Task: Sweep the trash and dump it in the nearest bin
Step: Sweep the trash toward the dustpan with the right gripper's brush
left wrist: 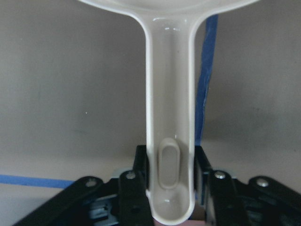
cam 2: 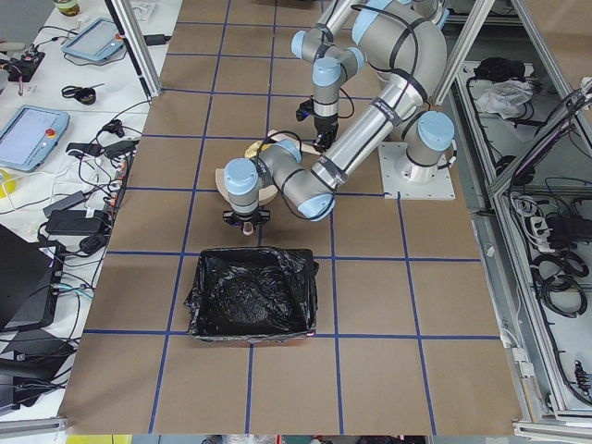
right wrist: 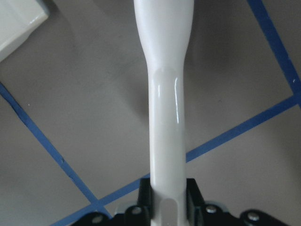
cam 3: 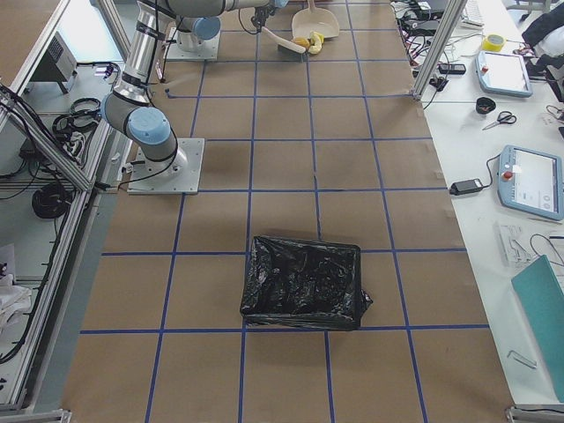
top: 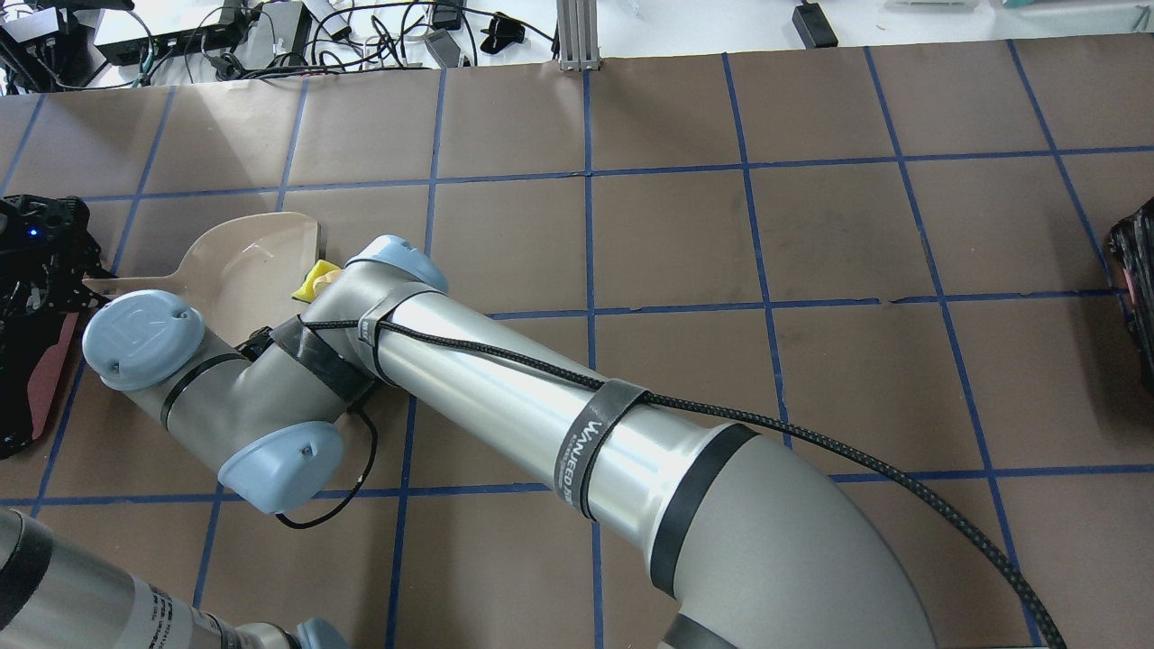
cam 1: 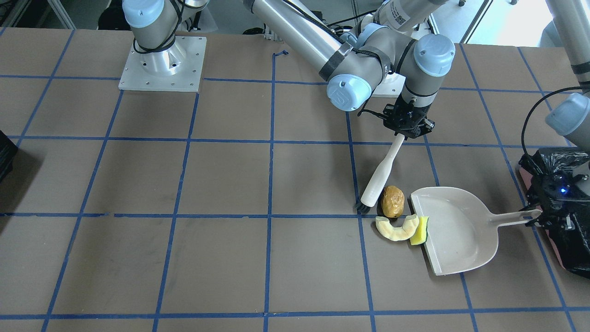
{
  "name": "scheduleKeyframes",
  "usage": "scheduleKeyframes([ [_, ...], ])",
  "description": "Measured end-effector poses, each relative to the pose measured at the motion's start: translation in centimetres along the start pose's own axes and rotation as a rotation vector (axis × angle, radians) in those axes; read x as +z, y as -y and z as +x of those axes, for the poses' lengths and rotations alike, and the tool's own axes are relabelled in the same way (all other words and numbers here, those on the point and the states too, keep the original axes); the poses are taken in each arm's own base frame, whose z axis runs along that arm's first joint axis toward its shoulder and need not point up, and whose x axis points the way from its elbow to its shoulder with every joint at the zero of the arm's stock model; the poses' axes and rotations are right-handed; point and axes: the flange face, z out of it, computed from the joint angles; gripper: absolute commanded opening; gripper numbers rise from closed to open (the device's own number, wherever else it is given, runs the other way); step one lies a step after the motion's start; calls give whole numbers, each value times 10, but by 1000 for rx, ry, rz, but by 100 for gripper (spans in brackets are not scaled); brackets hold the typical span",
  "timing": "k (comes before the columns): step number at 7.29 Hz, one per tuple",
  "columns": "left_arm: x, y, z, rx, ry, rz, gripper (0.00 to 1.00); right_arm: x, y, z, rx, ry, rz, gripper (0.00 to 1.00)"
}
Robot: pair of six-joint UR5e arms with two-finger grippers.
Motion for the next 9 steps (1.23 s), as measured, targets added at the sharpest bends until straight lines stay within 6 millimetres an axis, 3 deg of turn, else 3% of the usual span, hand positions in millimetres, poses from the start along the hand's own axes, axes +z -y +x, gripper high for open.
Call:
scheduleKeyframes([
  [9,-10,47,-21,112,-77,-271,0,-7,0,0,0,5,-4,0],
])
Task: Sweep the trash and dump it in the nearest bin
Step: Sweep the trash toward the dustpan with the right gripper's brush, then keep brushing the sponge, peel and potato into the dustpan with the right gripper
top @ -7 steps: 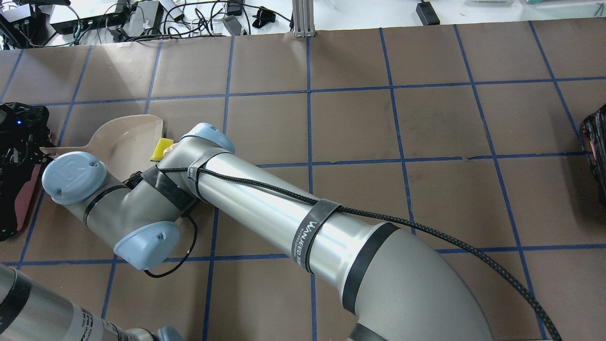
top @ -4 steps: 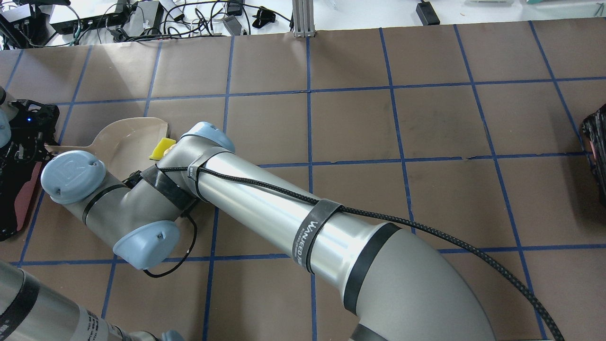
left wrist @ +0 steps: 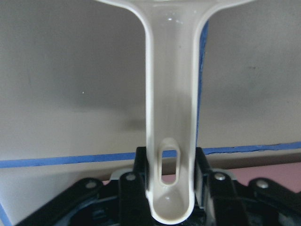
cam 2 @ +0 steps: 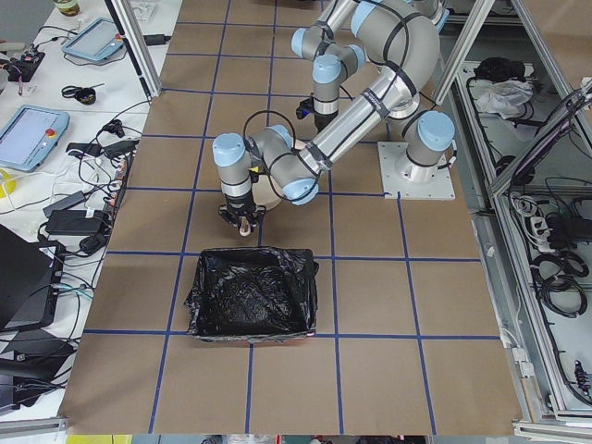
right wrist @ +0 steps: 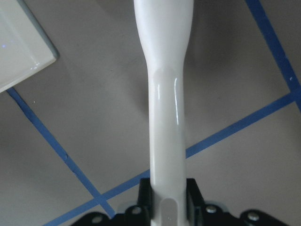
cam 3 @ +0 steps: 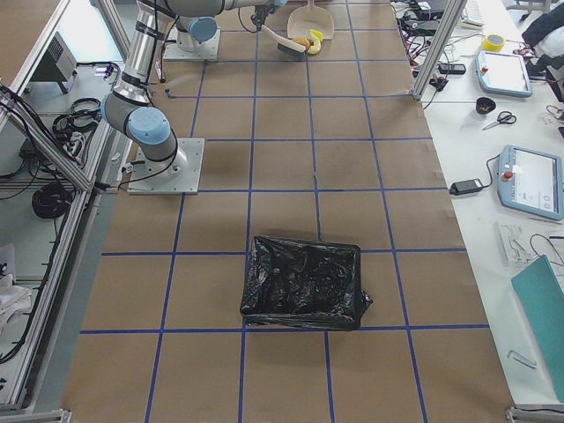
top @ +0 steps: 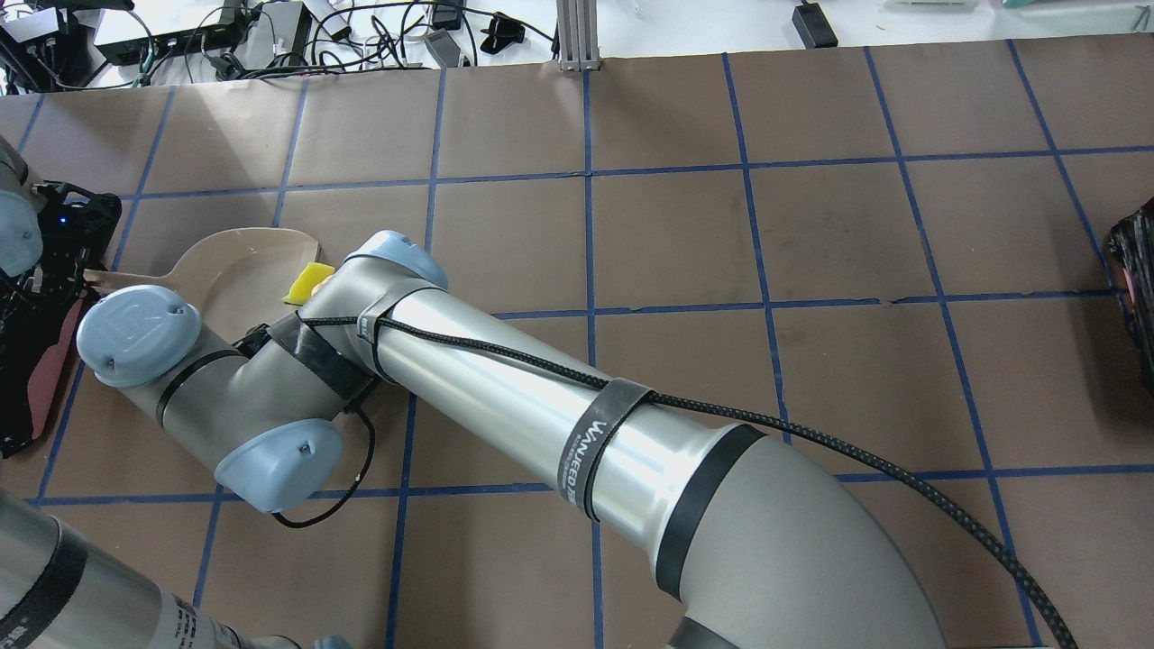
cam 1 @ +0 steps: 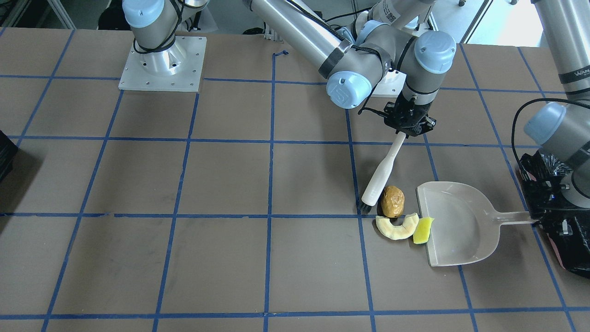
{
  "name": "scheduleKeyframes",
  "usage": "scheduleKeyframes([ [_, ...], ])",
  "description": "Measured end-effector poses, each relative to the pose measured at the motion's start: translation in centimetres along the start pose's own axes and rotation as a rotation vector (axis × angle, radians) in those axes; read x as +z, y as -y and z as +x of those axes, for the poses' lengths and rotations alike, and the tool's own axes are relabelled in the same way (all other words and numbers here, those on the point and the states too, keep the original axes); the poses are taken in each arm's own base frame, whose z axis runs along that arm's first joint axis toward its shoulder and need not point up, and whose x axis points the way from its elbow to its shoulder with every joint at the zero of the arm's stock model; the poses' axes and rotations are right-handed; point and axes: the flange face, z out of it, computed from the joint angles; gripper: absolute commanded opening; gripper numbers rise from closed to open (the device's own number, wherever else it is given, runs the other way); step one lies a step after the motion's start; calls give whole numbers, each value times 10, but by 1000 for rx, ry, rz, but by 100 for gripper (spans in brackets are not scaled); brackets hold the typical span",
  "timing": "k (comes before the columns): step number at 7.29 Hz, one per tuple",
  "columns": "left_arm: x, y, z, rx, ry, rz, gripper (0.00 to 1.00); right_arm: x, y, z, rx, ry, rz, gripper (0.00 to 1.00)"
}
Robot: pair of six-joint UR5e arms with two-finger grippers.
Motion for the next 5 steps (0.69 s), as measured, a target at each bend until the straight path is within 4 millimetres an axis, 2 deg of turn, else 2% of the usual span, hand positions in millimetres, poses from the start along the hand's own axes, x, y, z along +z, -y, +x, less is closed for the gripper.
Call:
scheduleKeyframes([
  [3,-6,11,-6,21,-9,-65,0,-2,1,-4,-65,13,-44,0],
  [5,-5,11,-7,21,-7,-78,0,-4,-1,-9,-220,31,-76,0],
])
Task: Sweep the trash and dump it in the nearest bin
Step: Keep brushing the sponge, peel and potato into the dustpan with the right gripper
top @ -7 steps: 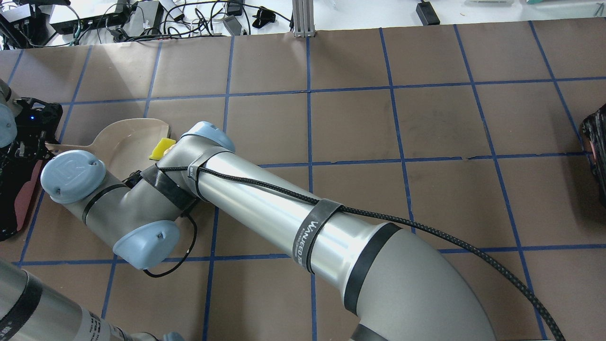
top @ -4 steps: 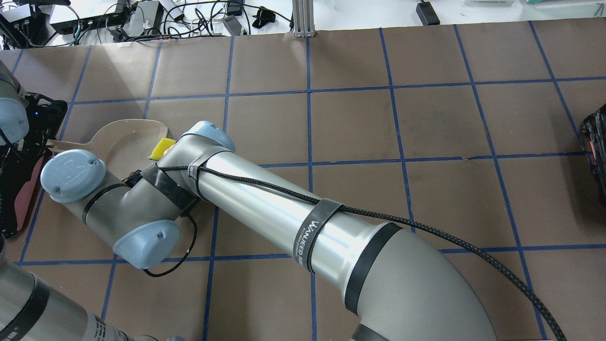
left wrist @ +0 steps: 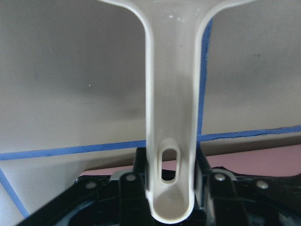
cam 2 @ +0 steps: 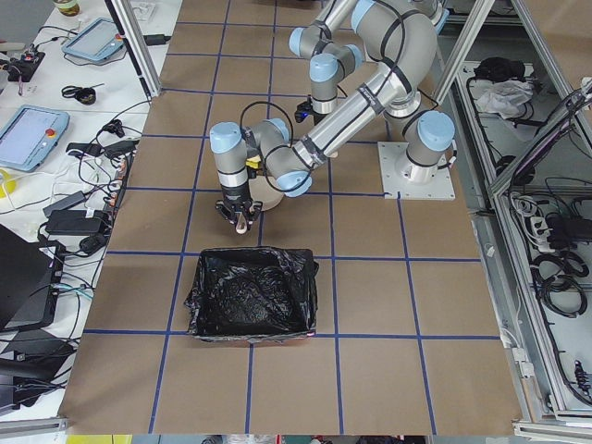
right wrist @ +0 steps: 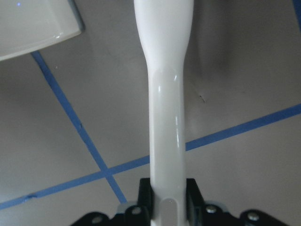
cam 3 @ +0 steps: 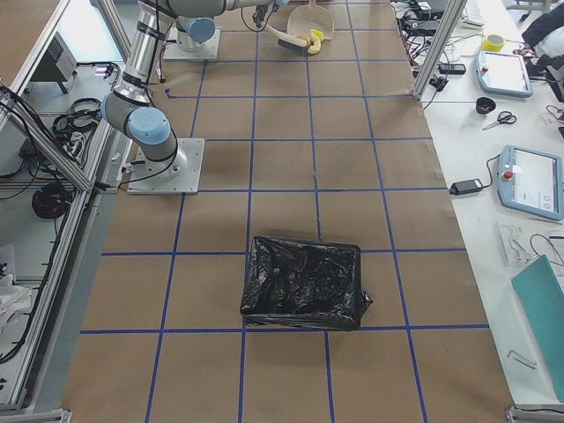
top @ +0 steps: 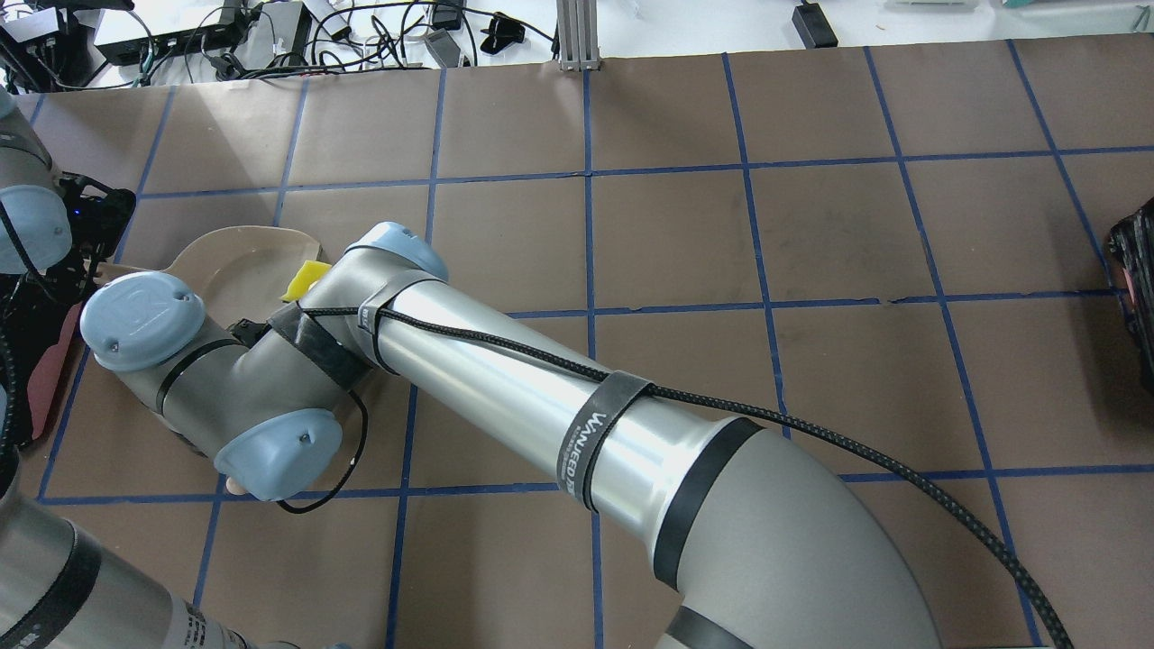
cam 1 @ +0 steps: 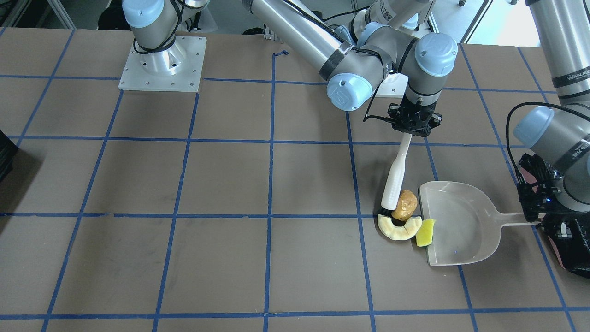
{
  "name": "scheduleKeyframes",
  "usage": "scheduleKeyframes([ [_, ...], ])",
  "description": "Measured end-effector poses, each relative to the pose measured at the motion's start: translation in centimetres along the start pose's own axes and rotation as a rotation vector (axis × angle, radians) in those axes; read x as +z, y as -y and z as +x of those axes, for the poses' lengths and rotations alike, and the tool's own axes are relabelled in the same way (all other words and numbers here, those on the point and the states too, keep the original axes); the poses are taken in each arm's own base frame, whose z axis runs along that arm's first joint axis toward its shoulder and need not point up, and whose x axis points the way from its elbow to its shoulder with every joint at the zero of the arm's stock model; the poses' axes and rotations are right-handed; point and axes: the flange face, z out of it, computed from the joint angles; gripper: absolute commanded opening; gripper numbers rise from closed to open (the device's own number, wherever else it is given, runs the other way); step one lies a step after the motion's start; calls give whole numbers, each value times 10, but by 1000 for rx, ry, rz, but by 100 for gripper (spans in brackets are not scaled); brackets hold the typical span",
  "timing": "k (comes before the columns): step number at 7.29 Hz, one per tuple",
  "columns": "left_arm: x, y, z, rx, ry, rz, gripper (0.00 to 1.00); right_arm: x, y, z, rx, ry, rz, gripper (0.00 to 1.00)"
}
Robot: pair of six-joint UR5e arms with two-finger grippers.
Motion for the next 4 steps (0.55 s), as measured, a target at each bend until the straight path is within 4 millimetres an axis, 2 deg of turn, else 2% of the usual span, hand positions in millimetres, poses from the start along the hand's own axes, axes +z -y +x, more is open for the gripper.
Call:
scheduleKeyframes([
  [4,0,4,-2,5,2,-2,0,12,13,-12,-451,24,-36,0],
])
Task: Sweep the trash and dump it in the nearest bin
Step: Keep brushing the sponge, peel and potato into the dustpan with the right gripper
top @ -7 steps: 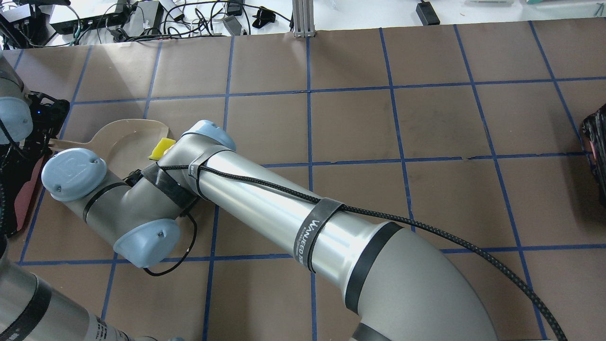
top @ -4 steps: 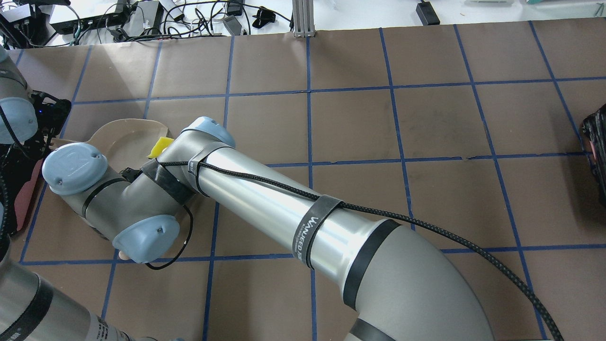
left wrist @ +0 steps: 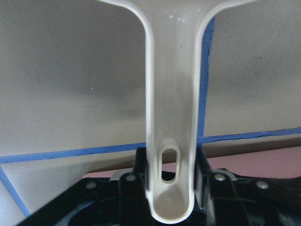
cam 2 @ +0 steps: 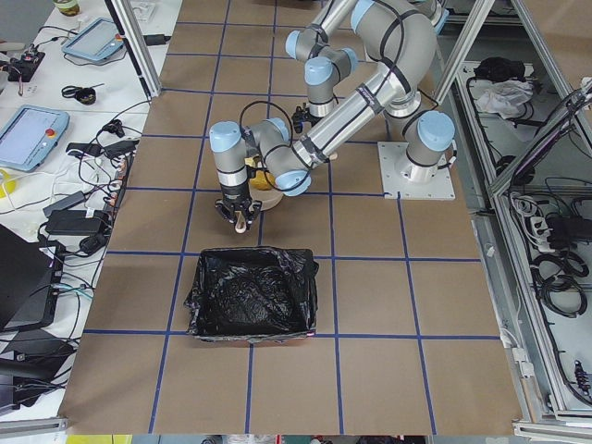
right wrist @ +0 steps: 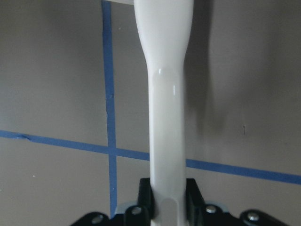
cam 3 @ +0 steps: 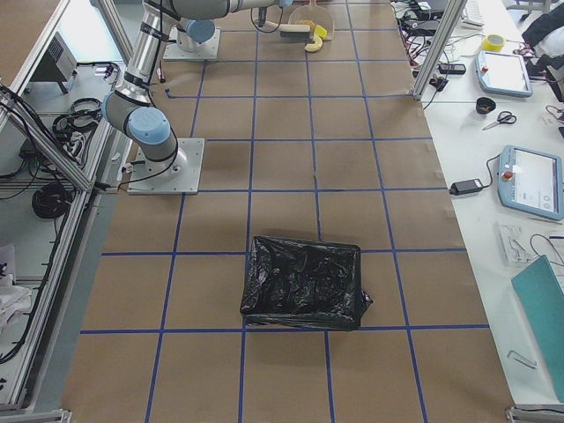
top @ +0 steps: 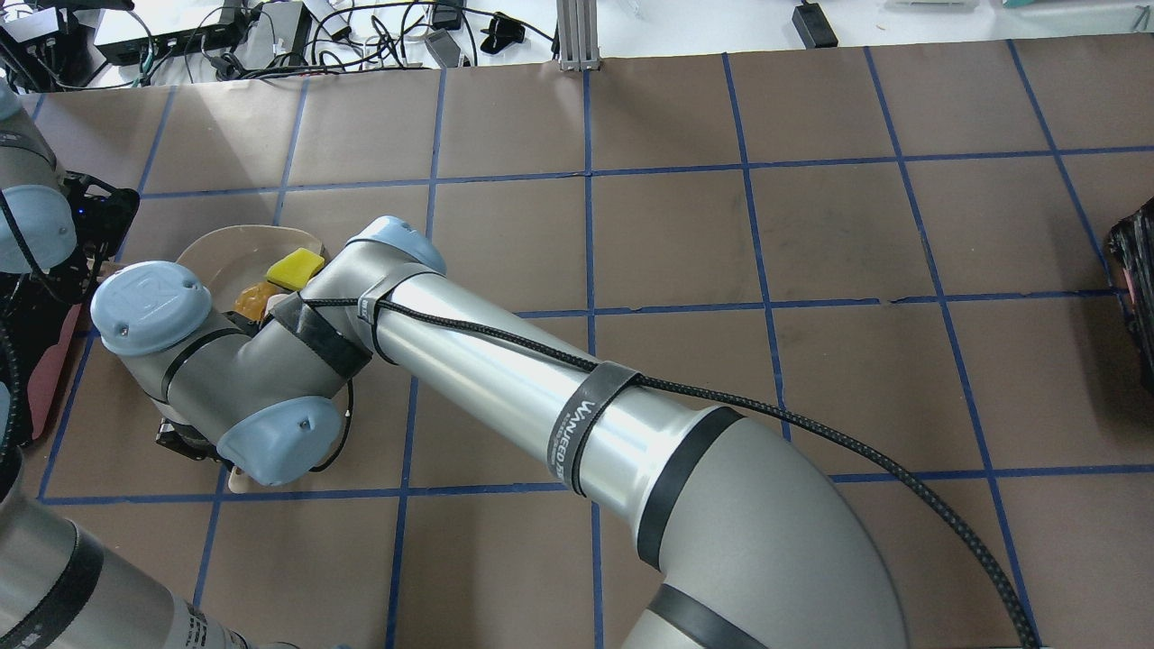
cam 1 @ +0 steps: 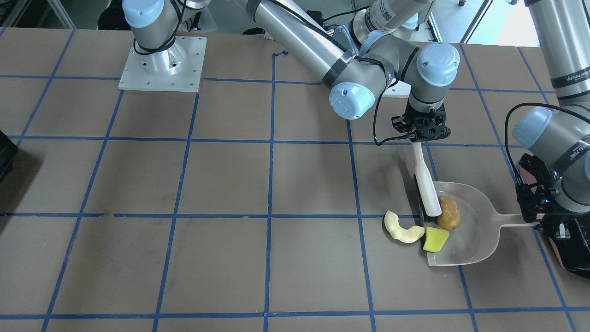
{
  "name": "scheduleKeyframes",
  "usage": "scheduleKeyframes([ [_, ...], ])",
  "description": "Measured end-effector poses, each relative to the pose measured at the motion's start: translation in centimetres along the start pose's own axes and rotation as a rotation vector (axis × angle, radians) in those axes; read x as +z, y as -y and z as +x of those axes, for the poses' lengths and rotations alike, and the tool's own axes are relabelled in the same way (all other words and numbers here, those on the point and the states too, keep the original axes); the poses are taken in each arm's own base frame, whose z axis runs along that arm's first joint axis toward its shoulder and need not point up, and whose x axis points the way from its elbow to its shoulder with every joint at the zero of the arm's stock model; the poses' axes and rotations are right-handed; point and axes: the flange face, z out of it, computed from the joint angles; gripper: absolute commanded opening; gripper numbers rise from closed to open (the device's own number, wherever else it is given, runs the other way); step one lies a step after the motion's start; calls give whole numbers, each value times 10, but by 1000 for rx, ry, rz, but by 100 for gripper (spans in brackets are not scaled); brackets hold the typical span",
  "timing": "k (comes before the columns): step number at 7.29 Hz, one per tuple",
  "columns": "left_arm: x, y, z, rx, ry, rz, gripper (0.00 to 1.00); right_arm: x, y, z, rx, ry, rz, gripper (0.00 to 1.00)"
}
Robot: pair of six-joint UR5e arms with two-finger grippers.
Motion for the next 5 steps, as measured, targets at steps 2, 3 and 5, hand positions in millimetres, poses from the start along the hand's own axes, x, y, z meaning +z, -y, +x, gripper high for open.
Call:
scheduleKeyframes([
  [2,0,1,0,2,0,0,0,-5,5,6,-136,-31,-34,0],
  [3,0,1,-1,2,0,0,0,-22,1,11,-124,-55,-47,0],
  [5,0,1,-1,2,1,0,0,-49,-10,14,61,-71,-42,0],
])
